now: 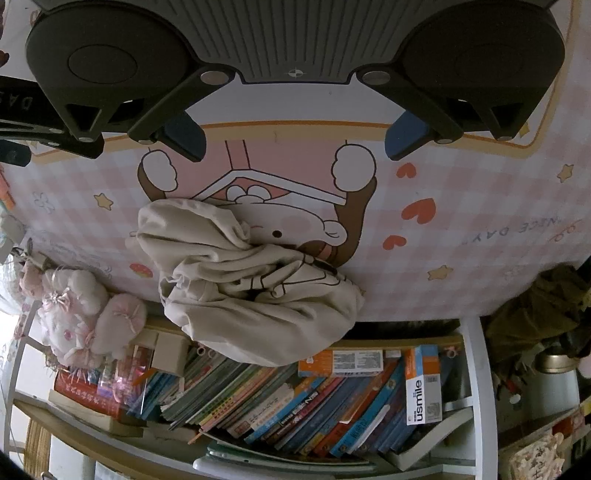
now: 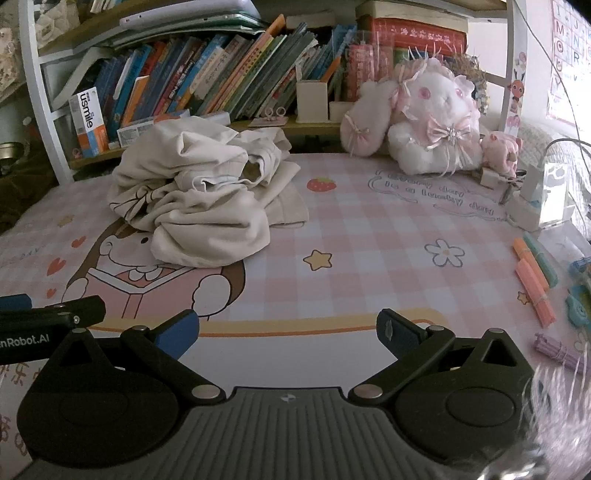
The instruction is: Fold clothes
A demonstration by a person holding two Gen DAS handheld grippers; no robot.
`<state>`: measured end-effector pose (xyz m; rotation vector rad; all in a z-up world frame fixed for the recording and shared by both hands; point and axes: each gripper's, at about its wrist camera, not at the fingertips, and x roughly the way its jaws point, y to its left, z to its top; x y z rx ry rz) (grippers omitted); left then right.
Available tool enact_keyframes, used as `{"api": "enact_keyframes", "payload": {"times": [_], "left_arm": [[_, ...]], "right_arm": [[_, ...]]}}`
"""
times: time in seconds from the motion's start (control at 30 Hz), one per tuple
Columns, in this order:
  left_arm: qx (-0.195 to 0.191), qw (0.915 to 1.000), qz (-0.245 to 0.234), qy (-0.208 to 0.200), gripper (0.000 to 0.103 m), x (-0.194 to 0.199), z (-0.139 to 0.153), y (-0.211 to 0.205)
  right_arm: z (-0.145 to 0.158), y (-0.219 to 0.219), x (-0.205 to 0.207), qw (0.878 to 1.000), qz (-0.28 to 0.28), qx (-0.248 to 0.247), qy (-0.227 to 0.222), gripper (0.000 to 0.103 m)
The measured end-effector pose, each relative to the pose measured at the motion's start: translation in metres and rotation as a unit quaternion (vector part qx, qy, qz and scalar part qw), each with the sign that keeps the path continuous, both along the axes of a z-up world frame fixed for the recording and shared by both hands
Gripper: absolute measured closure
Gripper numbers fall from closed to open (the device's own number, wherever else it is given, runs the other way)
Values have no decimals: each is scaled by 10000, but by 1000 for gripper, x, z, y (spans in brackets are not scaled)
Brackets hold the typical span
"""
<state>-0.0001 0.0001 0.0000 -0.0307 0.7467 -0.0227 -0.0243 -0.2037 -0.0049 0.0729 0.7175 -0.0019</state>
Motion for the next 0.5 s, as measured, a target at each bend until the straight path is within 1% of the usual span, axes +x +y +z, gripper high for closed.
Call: {"api": "enact_keyframes", "payload": {"times": [0.5], "left_arm": [[5, 10000, -5, -17, 0, -1, 0, 0]], "right_arm": [[0, 3, -1, 10000, 21, 15, 77, 0]]}}
